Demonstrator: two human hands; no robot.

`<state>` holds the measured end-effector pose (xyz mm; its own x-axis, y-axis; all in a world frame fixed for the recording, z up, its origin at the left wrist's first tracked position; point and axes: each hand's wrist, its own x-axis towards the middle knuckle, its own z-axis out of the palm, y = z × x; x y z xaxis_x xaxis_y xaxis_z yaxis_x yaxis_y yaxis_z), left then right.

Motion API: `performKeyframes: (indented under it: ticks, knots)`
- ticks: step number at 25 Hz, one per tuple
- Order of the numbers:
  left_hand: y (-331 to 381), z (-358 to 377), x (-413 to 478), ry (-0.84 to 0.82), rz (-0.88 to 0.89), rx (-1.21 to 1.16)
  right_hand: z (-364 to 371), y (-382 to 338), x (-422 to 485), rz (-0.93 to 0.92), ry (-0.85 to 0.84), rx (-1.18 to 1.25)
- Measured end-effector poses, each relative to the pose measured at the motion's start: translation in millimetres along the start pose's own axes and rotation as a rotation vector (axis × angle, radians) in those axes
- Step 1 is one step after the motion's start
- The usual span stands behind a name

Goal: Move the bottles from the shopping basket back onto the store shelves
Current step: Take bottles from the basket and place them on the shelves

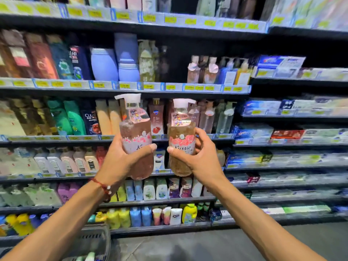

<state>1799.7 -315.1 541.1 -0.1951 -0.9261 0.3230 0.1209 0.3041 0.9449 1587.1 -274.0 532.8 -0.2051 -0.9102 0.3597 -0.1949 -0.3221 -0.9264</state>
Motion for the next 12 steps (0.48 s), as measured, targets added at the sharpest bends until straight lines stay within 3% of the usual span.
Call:
performKeyframes:
  ticks: [7, 12]
  knots:
    - [18.4, 18.6, 45.1, 0.020, 0.078, 0.086, -25.1, -30.4, 41.3, -0.119, -0.029, -0.041]
    - [11.0, 17.7, 103.4, 0.043, 0.139, 0.003, -29.8, -29.1, 94.1, -0.162, 0.031, -0.037]
